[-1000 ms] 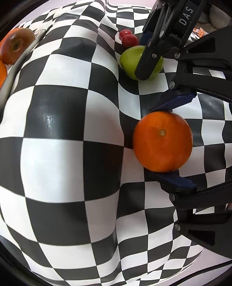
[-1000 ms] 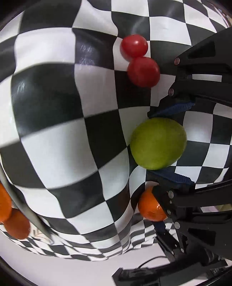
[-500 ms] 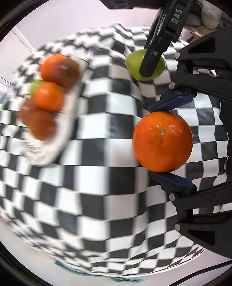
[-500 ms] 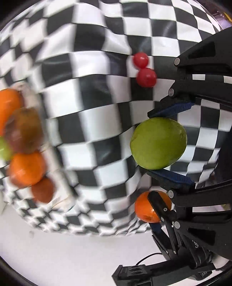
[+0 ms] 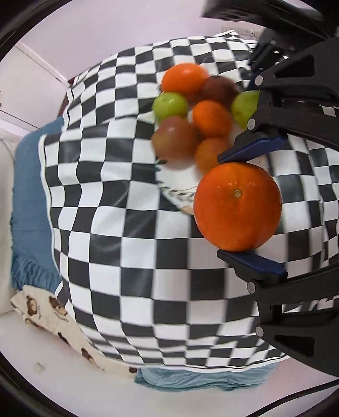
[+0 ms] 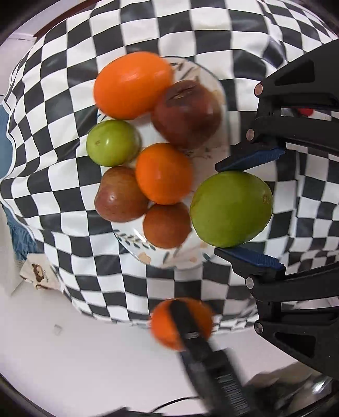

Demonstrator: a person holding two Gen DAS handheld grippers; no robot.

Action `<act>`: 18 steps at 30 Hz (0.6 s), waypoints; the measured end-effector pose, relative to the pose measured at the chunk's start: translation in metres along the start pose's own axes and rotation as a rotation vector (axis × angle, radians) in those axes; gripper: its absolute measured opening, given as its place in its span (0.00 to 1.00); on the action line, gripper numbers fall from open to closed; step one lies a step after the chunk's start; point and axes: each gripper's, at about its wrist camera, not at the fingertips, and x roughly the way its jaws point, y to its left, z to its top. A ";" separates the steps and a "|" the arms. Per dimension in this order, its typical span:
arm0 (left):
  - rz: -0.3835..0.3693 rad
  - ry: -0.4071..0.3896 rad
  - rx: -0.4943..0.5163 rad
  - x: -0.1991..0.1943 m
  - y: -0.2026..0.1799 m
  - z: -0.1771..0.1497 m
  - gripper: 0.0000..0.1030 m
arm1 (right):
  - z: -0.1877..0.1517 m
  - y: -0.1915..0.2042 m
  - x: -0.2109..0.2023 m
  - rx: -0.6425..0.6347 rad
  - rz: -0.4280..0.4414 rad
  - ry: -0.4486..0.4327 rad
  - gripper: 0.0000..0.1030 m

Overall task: Organize fruits
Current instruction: 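Carry the tangerine and green apple onto the plate and open both tools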

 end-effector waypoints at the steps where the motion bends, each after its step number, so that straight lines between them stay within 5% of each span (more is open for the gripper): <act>1: -0.004 0.014 -0.008 0.006 0.002 0.008 0.60 | 0.004 0.002 0.005 0.002 -0.009 0.005 0.57; 5: -0.024 0.066 -0.014 0.033 0.003 0.038 0.61 | 0.005 -0.001 0.012 0.015 -0.020 0.027 0.57; 14: -0.074 0.207 -0.007 0.074 -0.013 0.051 0.61 | 0.000 -0.004 0.027 0.053 -0.017 0.039 0.57; 17: -0.064 0.199 0.002 0.076 -0.014 0.051 1.00 | 0.001 -0.003 0.029 0.072 -0.016 0.028 0.58; 18: -0.069 0.186 0.003 0.074 -0.013 0.051 1.00 | 0.001 -0.004 0.028 0.081 -0.002 0.021 0.59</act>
